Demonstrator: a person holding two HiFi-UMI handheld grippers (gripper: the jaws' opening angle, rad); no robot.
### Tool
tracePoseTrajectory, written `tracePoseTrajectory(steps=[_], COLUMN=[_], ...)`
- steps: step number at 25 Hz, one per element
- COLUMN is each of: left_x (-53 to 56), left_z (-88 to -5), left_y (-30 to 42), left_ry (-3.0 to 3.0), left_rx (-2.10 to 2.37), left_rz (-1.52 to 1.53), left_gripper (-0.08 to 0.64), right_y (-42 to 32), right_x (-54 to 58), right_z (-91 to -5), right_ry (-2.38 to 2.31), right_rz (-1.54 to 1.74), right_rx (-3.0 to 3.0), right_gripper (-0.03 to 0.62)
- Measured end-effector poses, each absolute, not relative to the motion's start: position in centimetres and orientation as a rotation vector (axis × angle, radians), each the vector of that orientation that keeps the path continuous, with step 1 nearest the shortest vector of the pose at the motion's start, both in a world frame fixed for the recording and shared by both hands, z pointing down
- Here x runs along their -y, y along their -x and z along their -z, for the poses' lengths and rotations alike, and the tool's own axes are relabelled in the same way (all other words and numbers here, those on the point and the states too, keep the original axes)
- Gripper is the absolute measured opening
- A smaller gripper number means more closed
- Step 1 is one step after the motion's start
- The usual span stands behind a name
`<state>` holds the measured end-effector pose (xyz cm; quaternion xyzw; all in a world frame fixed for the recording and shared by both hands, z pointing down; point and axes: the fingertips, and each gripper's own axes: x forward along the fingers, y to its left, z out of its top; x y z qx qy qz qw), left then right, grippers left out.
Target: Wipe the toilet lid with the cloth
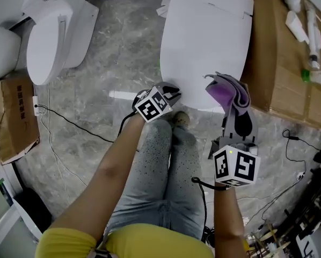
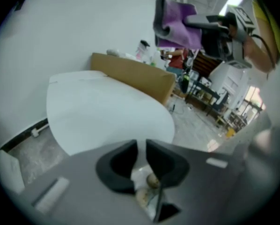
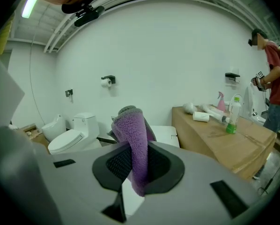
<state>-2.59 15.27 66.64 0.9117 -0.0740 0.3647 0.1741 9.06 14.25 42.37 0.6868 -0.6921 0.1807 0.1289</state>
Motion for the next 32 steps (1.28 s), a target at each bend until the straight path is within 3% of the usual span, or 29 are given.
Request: tracePoseTrajectory(steps=[22, 32], left_x=[-15.1, -16.3], left_z=[-72.4, -66.2], left_y=[2.7, 1.1], left_ry=[-2.492, -2.542], left_rx=[0.342, 0.304], left_rz=[-1.221, -1.011], left_gripper=[0.003, -0.003], right_y=[-8.7, -7.9], right_x=[-13.7, -12.5], right_z=[-44.0, -43.7], right_ry=[-1.980, -1.940], right_rz=[-0.532, -0.558], right_rx=[1.961, 1.953], right_gripper=[0.040, 0.040])
